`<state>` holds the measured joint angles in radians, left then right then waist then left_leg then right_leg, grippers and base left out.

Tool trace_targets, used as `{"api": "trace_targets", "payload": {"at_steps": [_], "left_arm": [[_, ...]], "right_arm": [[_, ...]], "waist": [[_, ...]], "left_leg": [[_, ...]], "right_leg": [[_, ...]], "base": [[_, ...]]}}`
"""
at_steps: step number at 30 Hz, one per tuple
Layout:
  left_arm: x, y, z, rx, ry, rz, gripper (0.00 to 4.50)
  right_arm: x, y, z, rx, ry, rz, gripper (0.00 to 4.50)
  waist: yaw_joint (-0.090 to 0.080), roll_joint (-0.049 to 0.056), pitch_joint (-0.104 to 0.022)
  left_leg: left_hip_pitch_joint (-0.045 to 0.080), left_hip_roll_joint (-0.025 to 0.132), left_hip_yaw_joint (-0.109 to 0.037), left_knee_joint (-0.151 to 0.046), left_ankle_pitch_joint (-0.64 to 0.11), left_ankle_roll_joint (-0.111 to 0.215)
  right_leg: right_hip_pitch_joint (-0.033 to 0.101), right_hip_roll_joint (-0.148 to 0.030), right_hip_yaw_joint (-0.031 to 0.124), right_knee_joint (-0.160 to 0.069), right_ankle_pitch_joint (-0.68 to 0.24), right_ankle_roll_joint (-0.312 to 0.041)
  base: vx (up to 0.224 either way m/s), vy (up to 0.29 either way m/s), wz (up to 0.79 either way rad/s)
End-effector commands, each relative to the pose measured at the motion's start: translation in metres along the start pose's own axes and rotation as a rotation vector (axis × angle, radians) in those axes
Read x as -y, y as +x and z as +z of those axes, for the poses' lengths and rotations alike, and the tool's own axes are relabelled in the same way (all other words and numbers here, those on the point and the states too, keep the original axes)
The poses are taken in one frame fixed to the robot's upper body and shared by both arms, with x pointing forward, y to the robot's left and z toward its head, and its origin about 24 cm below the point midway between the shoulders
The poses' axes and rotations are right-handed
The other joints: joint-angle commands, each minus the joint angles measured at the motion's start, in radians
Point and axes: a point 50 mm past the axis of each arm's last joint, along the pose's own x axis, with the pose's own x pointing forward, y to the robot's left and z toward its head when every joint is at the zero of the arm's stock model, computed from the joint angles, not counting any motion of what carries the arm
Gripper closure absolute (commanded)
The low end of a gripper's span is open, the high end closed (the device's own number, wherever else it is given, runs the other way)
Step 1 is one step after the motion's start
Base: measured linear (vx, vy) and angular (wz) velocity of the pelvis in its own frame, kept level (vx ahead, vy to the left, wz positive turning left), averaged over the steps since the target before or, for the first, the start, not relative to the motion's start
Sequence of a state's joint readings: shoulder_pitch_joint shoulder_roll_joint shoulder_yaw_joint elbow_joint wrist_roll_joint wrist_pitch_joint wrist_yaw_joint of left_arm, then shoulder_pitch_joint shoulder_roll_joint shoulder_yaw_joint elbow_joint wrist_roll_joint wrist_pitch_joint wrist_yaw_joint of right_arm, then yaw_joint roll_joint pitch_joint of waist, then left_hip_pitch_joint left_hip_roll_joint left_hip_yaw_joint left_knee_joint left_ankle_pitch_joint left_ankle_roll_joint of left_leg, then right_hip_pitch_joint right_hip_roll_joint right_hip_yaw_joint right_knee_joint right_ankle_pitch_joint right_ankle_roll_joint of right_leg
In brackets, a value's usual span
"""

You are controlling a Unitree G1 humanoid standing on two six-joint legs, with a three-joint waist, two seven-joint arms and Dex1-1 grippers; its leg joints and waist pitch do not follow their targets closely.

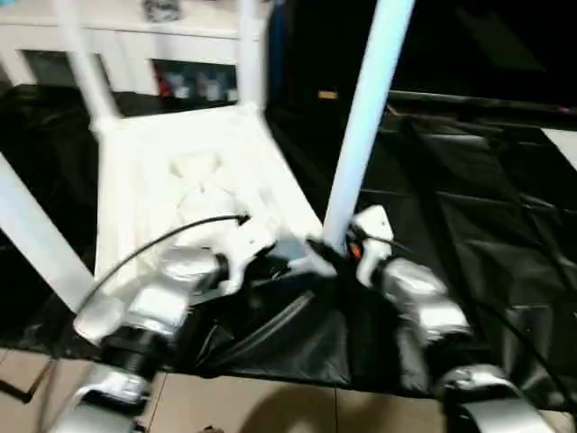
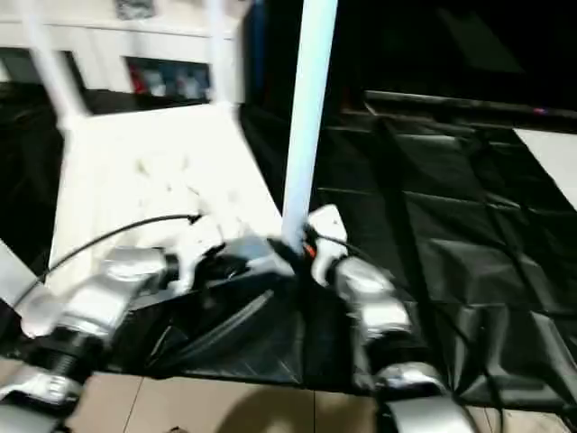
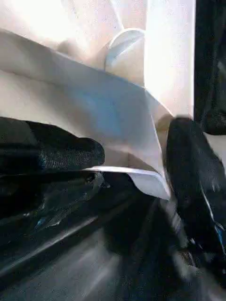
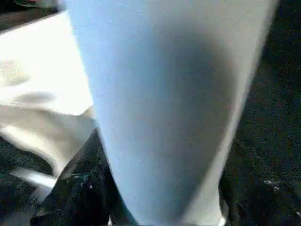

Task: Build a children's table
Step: Rotate leg to tighten

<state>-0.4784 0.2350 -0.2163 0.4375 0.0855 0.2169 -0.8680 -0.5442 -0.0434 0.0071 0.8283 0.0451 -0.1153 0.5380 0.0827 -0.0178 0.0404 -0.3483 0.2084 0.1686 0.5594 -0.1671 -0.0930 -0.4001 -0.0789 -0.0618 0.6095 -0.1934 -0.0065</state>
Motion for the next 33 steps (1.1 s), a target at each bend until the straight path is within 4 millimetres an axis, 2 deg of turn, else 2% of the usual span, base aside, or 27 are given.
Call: {"api": "trace_targets", "payload": {"at_steps": [1, 3, 4, 6, 11, 12, 13, 15, 16, 17, 18, 20, 21, 22, 23, 24, 25, 26, 28, 33], "left_arm": [[0.008, 0.016, 0.019, 0.056, 0.030, 0.039, 4.50], [0.009, 0.017, 0.020, 0.064, 0.028, 0.041, 4.50], [0.010, 0.018, 0.020, 0.068, 0.028, 0.041, 4.50], [0.012, 0.018, 0.021, 0.078, 0.031, 0.024, 4.50], [0.016, 0.015, 0.019, 0.088, 0.051, -0.022, 4.50], [0.016, 0.013, 0.018, 0.086, 0.060, -0.038, 4.50], [0.016, 0.013, 0.018, 0.086, 0.061, -0.040, 4.50], [0.016, 0.009, 0.016, 0.088, 0.068, -0.079, 4.50], [0.016, 0.007, 0.015, 0.086, 0.074, -0.092, 4.50], [0.016, 0.006, 0.014, 0.086, 0.075, -0.095, 4.50], [0.014, 0.003, 0.012, 0.080, 0.081, -0.116, 4.50], [0.014, -0.002, 0.010, 0.078, 0.092, -0.160, 4.50], [0.013, -0.004, 0.009, 0.073, 0.096, -0.176, 4.50], [0.013, -0.005, 0.008, 0.068, 0.099, -0.182, 4.50], [0.012, -0.007, 0.007, 0.065, 0.104, -0.189, 4.50], [0.011, -0.009, 0.006, 0.063, 0.109, -0.212, 4.50], [0.011, -0.012, 0.006, 0.063, 0.117, -0.237, 4.50], [0.011, -0.013, 0.005, 0.064, 0.122, -0.250, 4.50], [0.010, -0.015, 0.006, 0.068, 0.130, -0.268, 4.50], [0.011, -0.020, 0.010, 0.115, 0.145, -0.365, 4.50]], "right_arm": [[-0.042, 0.015, -0.017, -0.101, -0.073, 0.127, 1.94], [-0.044, 0.016, -0.016, -0.084, -0.103, 0.131, 1.94], [-0.045, 0.016, -0.015, -0.069, -0.093, 0.132, 1.94], [-0.044, 0.015, -0.012, -0.042, -0.036, 0.140, 1.55], [-0.040, 0.008, -0.009, -0.021, -0.048, 0.209, 1.19], [-0.032, 0.001, -0.008, -0.021, -0.079, 0.237, 1.07], [-0.031, 0.000, -0.008, -0.020, -0.079, 0.241, 1.07], [-0.016, -0.017, -0.006, -0.015, -0.071, 0.311, 1.07], [-0.008, -0.027, -0.007, -0.023, -0.079, 0.338, 1.07], [-0.006, -0.029, -0.007, -0.026, -0.082, 0.345, 1.07], [0.007, -0.045, -0.007, -0.048, -0.097, 0.373, 1.07], [0.022, -0.063, -0.006, -0.072, -0.101, 0.380, 1.07], [0.029, -0.070, -0.005, -0.079, -0.101, 0.374, 1.07], [0.033, -0.075, -0.005, -0.080, -0.101, 0.368, 1.07], [0.037, -0.079, -0.004, -0.081, -0.101, 0.360, 1.07], [0.045, -0.087, -0.003, -0.087, -0.098, 0.339, 1.07], [0.052, -0.093, -0.002, -0.090, -0.097, 0.316, 1.07], [0.055, -0.096, -0.001, -0.091, -0.096, 0.307, 1.07], [0.060, -0.100, 0.002, -0.084, -0.093, 0.279, 1.07], [0.081, -0.102, 0.011, -0.038, -0.088, 0.081, 1.07]], "waist": [[0.001, 0.004, -0.045], [0.002, 0.003, -0.046], [0.002, 0.004, -0.048], [0.001, 0.005, -0.048], [0.004, 0.004, -0.050], [0.006, 0.008, -0.050], [0.007, 0.006, -0.050], [0.010, 0.005, -0.051], [0.016, 0.007, -0.053], [0.016, 0.007, -0.053], [0.017, 0.012, -0.053], [0.027, 0.007, -0.051], [0.030, 0.008, -0.052], [0.031, 0.013, -0.051], [0.030, 0.010, -0.050], [0.029, 0.014, -0.050], [0.030, 0.012, -0.051], [0.031, 0.009, -0.050], [0.032, 0.012, -0.052], [0.032, 0.015, -0.054]], "left_leg": [[0.000, 0.016, -0.004, -0.071, -0.342, -0.005], [-0.001, 0.015, -0.003, -0.070, -0.336, -0.003], [-0.002, 0.017, -0.002, -0.070, -0.325, 0.003], [-0.003, 0.016, -0.001, -0.069, -0.316, 0.011], [-0.006, 0.017, 0.001, -0.068, -0.289, 0.026], [-0.005, 0.017, 0.002, -0.067, -0.282, 0.028], [-0.004, 0.017, 0.003, -0.065, -0.280, 0.032], [-0.006, 0.017, 0.004, -0.063, -0.259, 0.049], [0.000, 0.019, 0.006, -0.059, -0.249, 0.059], [0.000, 0.019, 0.006, -0.059, -0.249, 0.059], [-0.005, 0.017, 0.006, -0.058, -0.232, 0.066], [-0.002, 0.017, 0.008, -0.055, -0.238, 0.078], [-0.003, 0.018, 0.007, -0.055, -0.236, 0.078], [-0.004, 0.018, 0.006, -0.058, -0.245, 0.071], [-0.005, 0.018, 0.006, -0.057, -0.249, 0.069], [-0.006, 0.017, 0.004, -0.059, -0.255, 0.062], [-0.005, 0.017, 0.004, -0.058, -0.260, 0.059], [-0.006, 0.017, 0.005, -0.056, -0.251, 0.059], [-0.007, 0.016, 0.006, -0.053, -0.228, 0.063], [-0.007, 0.016, 0.007, -0.051, -0.191, 0.063]], "right_leg": [[0.032, -0.058, 0.041, -0.101, -0.411, -0.124], [0.033, -0.056, 0.040, -0.098, -0.388, -0.129], [0.035, -0.056, 0.042, -0.094, -0.346, -0.138], [0.037, -0.053, 0.042, -0.091, -0.303, -0.152], [0.043, -0.053, 0.042, -0.086, -0.249, -0.168], [0.043, -0.053, 0.043, -0.086, -0.241, -0.172], [0.043, -0.052, 0.042, -0.087, -0.234, -0.172], [0.049, -0.049, 0.042, -0.083, -0.182, -0.182], [0.047, -0.049, 0.043, -0.080, -0.144, -0.195], [0.047, -0.049, 0.043, -0.080, -0.144, -0.195], [0.052, -0.048, 0.041, -0.077, -0.106, -0.212], [0.052, -0.048, 0.041, -0.079, -0.122, -0.212], [0.052, -0.051, 0.042, -0.078, -0.130, -0.213], [0.053, -0.051, 0.040, -0.082, -0.156, -0.208], [0.053, -0.050, 0.039, -0.082, -0.167, -0.206], [0.053, -0.052, 0.038, -0.083, -0.189, -0.203], [0.054, -0.052, 0.038, -0.085, -0.205, -0.198], [0.053, -0.052, 0.038, -0.085, -0.208, -0.200], [0.053, -0.052, 0.038, -0.081, -0.190, -0.205], [0.052, -0.050, 0.037, -0.074, -0.143, -0.221]], "base": [[0.000, 0.000, 0.00], [0.000, 0.000, 0.00], [0.000, 0.000, 0.00], [0.000, 0.000, 0.00], [0.000, 0.000, 0.00], [0.000, 0.000, 0.00], [0.000, 0.000, 0.00], [0.000, 0.000, 0.00], [0.000, 0.000, 0.00], [0.000, 0.000, 0.00], [0.000, 0.000, 0.00], [0.000, 0.000, 0.00], [0.000, 0.000, 0.00], [0.000, 0.000, 0.00], [0.000, 0.000, 0.00], [0.000, 0.000, 0.00], [0.000, 0.000, 0.00], [0.000, 0.000, 0.00], [0.000, 0.000, 0.00], [0.000, 0.000, 0.00]]}}
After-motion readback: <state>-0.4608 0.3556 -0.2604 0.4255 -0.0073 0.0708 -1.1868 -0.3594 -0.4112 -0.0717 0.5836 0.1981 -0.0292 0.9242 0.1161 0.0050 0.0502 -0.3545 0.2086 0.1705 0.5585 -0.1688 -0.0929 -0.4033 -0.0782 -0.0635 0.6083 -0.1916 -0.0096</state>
